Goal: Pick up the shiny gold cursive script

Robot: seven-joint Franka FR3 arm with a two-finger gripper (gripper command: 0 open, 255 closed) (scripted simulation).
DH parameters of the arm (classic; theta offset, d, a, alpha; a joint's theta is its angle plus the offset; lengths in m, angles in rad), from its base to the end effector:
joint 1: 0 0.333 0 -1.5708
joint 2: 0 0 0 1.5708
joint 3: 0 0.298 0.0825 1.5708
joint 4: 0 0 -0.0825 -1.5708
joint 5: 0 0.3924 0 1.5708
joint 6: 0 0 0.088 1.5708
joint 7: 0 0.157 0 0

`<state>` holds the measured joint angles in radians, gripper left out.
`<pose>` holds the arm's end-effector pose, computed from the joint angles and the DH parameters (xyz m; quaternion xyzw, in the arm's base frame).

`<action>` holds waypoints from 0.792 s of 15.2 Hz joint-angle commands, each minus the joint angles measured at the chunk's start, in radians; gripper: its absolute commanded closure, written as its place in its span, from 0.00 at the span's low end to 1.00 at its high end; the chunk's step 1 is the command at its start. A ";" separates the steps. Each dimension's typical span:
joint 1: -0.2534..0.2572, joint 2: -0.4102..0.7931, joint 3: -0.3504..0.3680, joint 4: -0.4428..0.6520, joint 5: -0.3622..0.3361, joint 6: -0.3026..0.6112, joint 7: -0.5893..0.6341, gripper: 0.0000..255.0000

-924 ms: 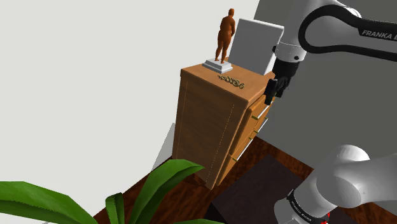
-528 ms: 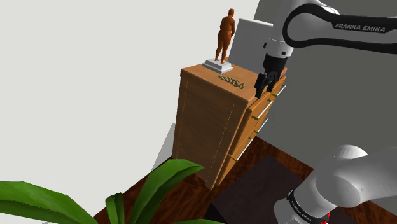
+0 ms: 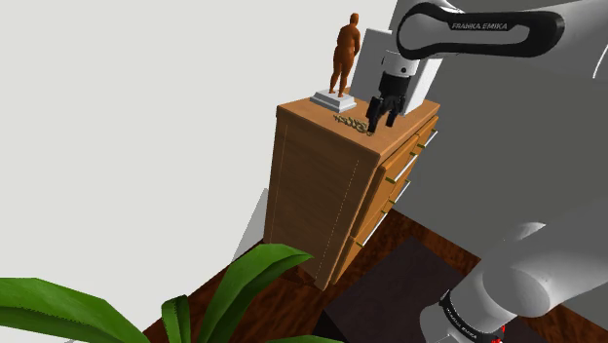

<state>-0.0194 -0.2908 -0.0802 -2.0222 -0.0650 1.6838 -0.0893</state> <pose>0.4713 -0.0589 0.4994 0.9995 0.0013 -0.0260 0.0184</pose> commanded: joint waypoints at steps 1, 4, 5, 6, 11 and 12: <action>-0.004 0.079 -0.013 0.070 0.012 0.015 -0.011 0.00; -0.012 0.195 -0.031 0.188 0.035 0.019 -0.031 0.00; -0.015 0.234 -0.036 0.231 0.044 0.018 -0.038 0.00; -0.019 0.273 -0.041 0.275 0.053 0.015 -0.044 0.00; -0.047 0.483 -0.061 0.532 0.106 -0.025 -0.076 0.00; -0.048 0.490 -0.061 0.541 0.108 -0.027 -0.076 0.00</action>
<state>-0.0650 0.1785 -0.1411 -1.5096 0.0367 1.6631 -0.1645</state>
